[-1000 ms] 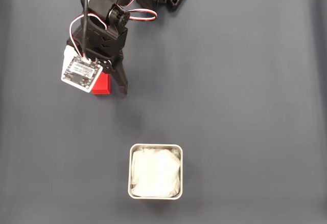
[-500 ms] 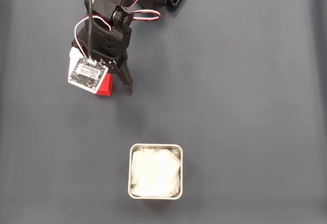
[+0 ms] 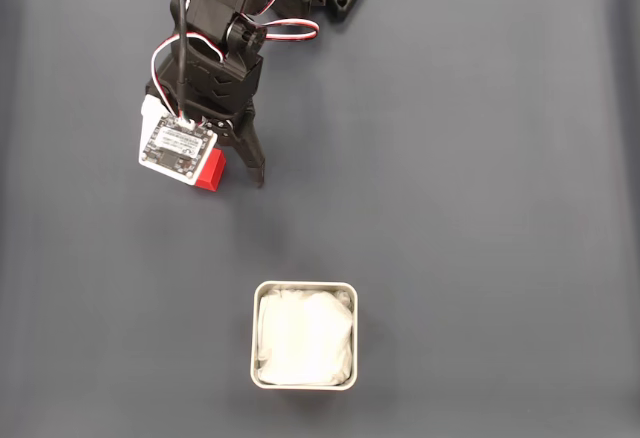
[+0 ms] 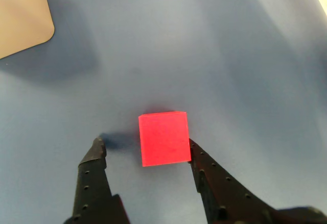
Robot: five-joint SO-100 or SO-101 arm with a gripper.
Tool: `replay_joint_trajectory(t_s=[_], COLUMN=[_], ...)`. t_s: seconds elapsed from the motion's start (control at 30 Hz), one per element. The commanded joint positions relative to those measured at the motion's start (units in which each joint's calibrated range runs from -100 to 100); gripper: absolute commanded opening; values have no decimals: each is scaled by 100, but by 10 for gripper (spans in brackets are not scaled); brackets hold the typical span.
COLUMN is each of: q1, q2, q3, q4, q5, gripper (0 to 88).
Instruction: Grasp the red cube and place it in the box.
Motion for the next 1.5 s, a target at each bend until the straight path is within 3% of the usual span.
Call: replay_joint_trajectory(t_s=[0.0,0.3,0.5,0.83,1.47], q1=[-73,-151,-130,-130,-123], q2=[-320,-476,-572,-580,-667], q3=[-5,22,22,-33,-69], q4=[-86,-86,-53,-53,21], q5=[-34,-107,-88,-39,29], gripper=[349,327,210,110,60])
